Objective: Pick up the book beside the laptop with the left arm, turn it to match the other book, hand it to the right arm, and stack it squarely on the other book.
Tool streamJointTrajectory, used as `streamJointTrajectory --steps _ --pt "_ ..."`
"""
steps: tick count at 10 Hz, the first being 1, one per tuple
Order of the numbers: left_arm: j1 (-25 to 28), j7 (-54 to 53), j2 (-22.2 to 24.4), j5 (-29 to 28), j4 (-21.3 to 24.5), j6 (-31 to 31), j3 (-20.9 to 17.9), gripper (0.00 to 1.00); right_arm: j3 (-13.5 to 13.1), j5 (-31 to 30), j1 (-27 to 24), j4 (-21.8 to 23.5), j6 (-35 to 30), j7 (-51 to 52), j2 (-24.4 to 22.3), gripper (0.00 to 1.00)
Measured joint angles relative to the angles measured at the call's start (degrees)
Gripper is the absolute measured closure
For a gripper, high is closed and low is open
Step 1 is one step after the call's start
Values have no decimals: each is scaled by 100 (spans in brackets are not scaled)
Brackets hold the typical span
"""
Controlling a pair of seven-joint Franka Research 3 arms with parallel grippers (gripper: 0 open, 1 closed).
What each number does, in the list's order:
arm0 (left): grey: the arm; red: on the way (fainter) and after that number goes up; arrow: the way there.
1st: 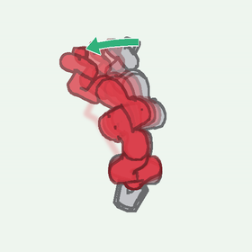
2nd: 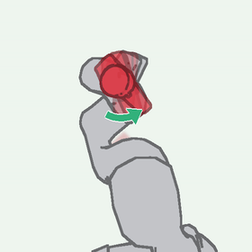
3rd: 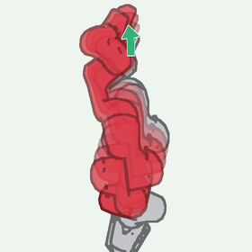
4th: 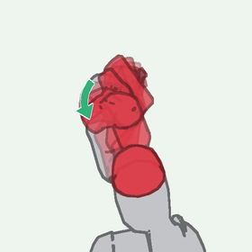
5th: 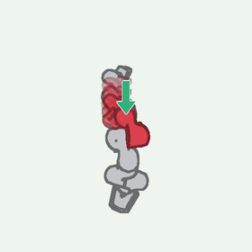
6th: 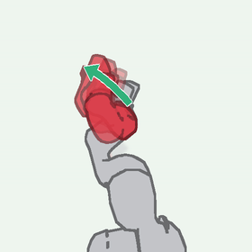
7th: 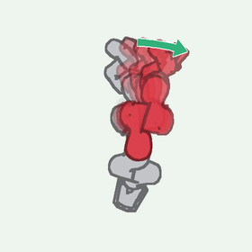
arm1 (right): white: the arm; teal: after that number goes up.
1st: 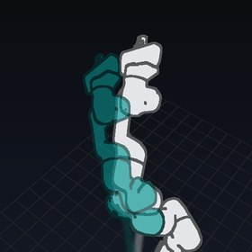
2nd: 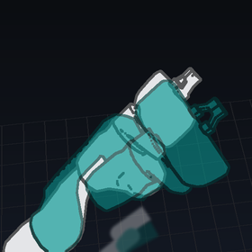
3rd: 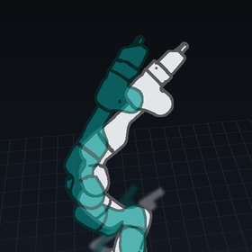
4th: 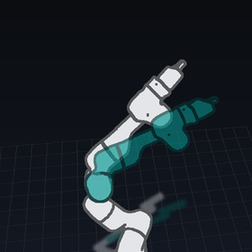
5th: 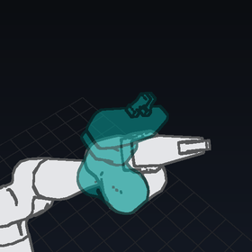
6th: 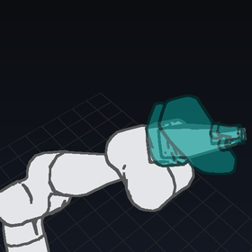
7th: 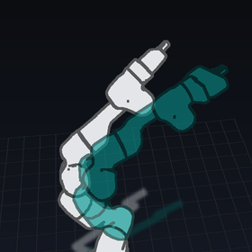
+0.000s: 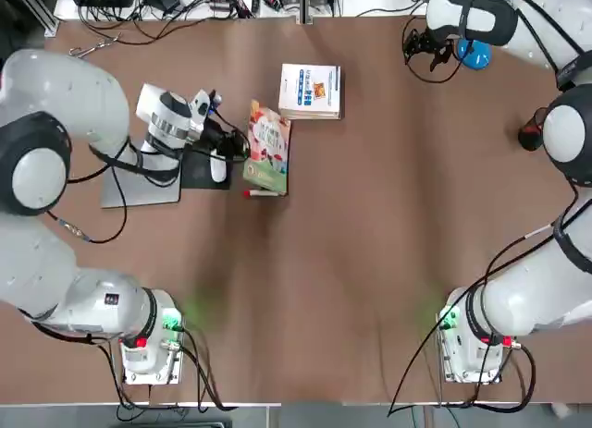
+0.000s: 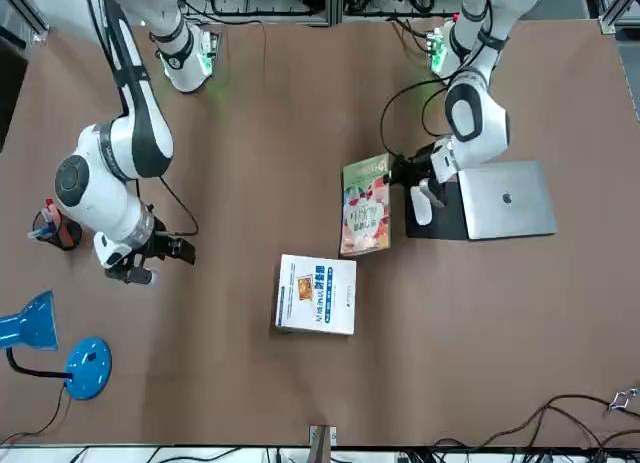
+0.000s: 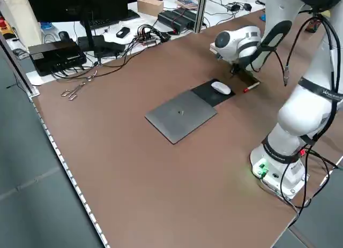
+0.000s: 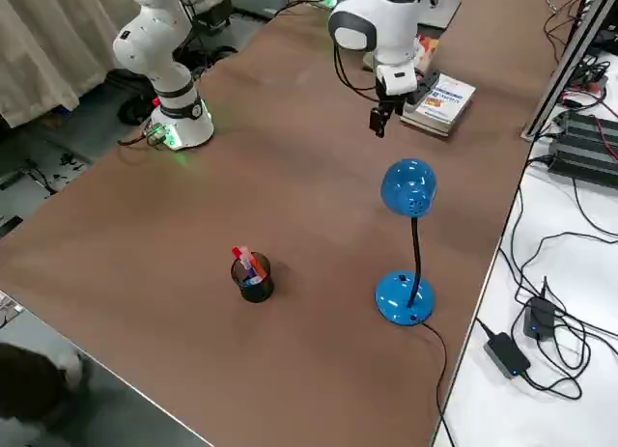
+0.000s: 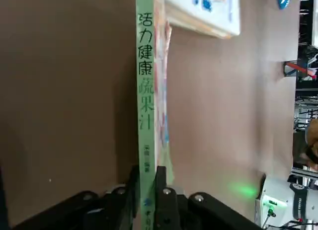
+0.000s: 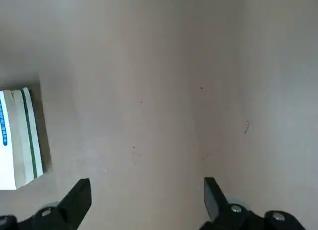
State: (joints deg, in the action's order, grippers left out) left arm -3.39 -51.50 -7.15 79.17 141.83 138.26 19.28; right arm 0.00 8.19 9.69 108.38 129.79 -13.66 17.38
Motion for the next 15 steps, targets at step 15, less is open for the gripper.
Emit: streamJointTrajectory --steps 15 --pt "654 1689 -2542 -3778 -5915 -3226 3 85 -8 46 909 -433 -1 -4768 0 0"
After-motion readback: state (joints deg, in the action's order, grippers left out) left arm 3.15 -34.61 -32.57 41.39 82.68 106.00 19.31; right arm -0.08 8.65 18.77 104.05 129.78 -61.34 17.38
